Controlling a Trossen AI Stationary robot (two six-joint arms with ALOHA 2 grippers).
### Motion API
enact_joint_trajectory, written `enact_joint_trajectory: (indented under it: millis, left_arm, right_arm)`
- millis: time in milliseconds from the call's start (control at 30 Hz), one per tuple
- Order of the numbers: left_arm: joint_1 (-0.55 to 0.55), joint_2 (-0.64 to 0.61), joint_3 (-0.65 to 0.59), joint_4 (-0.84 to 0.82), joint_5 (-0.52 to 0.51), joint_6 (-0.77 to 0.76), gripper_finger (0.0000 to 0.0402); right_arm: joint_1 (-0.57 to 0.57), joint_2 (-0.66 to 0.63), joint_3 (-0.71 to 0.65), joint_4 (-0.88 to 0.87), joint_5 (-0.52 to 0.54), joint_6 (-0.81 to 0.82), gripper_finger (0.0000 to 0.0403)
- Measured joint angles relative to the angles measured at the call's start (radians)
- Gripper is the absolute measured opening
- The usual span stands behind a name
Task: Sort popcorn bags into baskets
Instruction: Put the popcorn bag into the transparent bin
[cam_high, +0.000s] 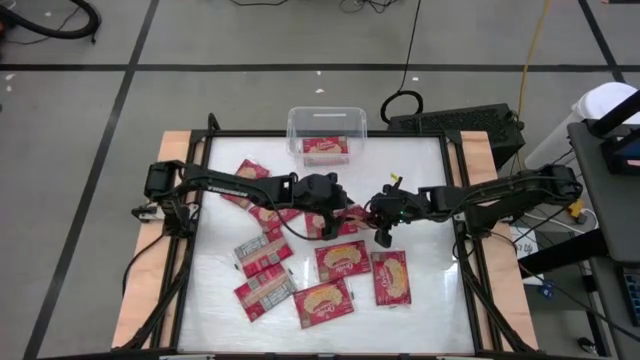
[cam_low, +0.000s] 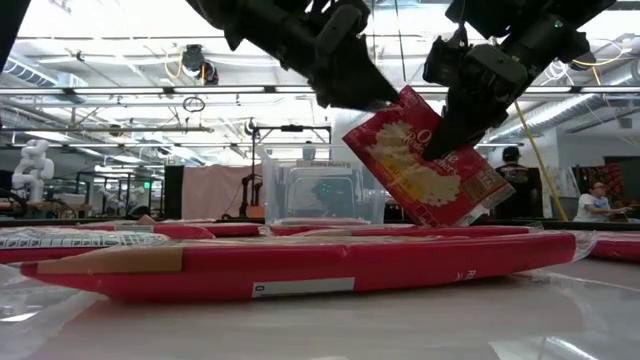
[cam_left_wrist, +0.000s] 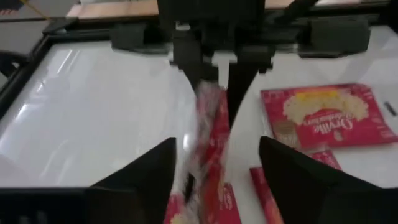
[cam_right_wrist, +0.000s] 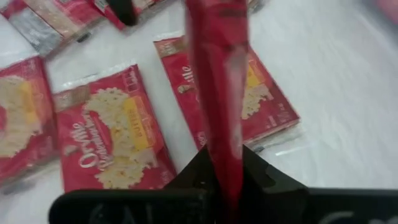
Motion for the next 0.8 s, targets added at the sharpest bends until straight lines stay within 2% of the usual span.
enact_joint_trajectory:
  millis: [100,300,500,667,800]
  left_arm:
    - [0.005,0.0,-0.014,0.004,0.014,0.022,0.0165]
    - [0.025,0.0,-0.017,-0.001,0.069,0.03,0.0021]
    - [0.05,-0.016,-0.017,-0.031,0.074,0.023,0.0007]
    - [0.084,-0.091,-0.025,-0.08,0.085,0.047,0.0004]
    - [0.133,-0.175,-0.064,-0.103,0.116,0.051,0.0003]
  right_arm:
    - [0.0,0.001,-0.002,0.023,0.001,-0.018,0.0017]
    - [0.001,0.002,-0.003,0.04,0.003,-0.029,0.0017]
    - [0.001,-0.003,-0.005,0.065,0.05,-0.032,0.0034]
    - [0.0,-0.082,-0.004,-0.033,0.129,-0.032,0.0093]
    - [-0.001,-0.169,-0.01,-0.112,0.233,-0.029,0.0145]
